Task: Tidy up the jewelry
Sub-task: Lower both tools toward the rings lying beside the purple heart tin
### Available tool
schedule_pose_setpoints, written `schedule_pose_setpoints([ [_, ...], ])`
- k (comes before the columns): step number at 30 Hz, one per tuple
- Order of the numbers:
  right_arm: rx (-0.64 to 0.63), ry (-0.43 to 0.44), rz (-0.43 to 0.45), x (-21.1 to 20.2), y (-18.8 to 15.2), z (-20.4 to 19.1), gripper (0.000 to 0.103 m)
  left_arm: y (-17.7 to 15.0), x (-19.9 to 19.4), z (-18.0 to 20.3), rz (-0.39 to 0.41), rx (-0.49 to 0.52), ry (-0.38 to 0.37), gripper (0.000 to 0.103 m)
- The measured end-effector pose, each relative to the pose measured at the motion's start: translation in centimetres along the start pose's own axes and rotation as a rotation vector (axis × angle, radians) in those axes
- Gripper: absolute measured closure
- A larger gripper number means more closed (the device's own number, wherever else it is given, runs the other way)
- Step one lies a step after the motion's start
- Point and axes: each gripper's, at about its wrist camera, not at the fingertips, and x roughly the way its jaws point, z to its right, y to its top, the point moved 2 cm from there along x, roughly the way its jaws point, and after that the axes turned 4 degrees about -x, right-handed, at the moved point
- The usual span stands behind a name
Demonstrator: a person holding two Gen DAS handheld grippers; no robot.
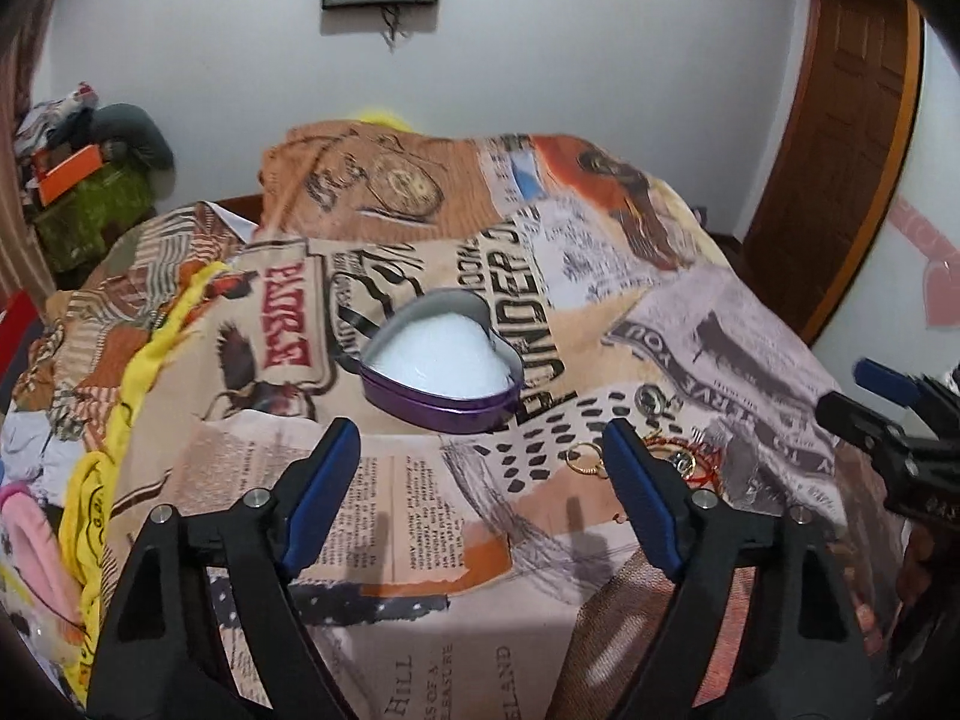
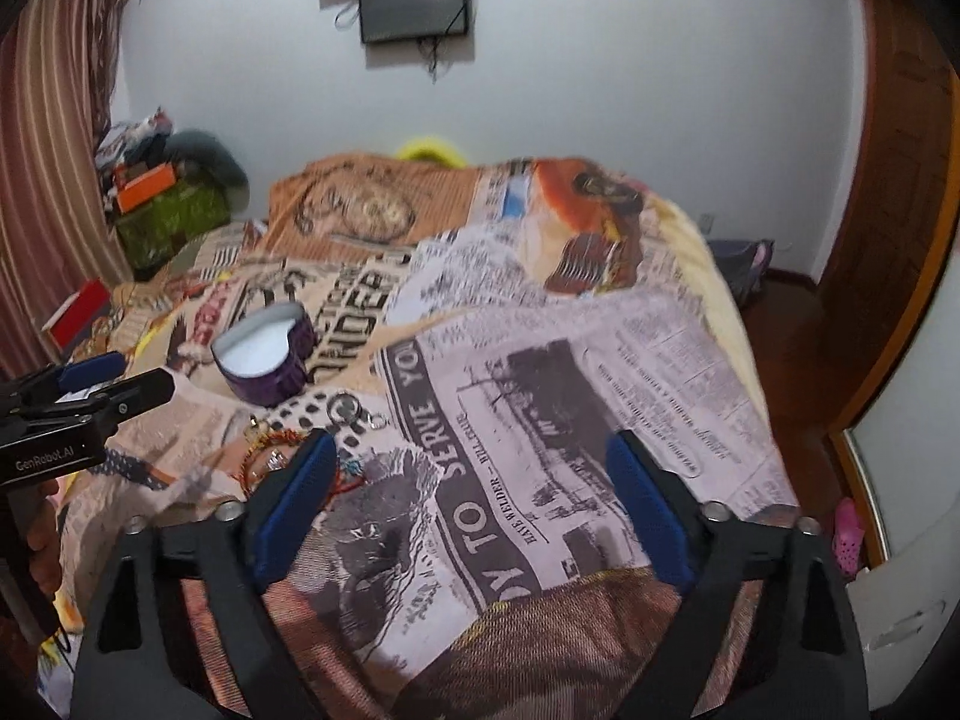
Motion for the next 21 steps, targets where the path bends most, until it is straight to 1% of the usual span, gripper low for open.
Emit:
schedule_pose_setpoints([
  [2,-0.007,0.038,-0.032,0.9,0.2,0.1,0.030,-0.1,1.0,0.4,-0.029,0.033,-0.022,0.027],
  [5,-0.025,0.076,-0.058,2.0,0.7,0.1,0.033,-0.4,2.2,1.0,-0.079,0.073,-0.050,0.035],
  [9,-0.051,0.137,-0.097,3.3,1.3,-0.3,0.041,-0.9,3.3,1.8,-0.117,0.113,-0.082,0.036],
  [11,-0.056,0.167,-0.117,3.8,1.4,-0.5,0.045,-1.0,3.6,2.0,-0.133,0.117,-0.099,0.038],
  [15,-0.071,0.204,-0.148,4.5,1.4,-0.9,0.055,-1.1,4.4,2.1,-0.164,0.107,-0.128,0.045],
  [17,-0.075,0.223,-0.161,4.9,1.4,-1.1,0.057,-1.0,4.9,2.0,-0.183,0.088,-0.159,0.048],
  [20,-0.071,0.259,-0.178,5.4,1.7,-1.1,0.062,-0.8,5.4,1.9,-0.205,0.064,-0.195,0.050],
  [21,-0.072,0.269,-0.183,5.6,1.8,-1.2,0.064,-0.7,5.5,1.9,-0.211,0.058,-0.205,0.053],
])
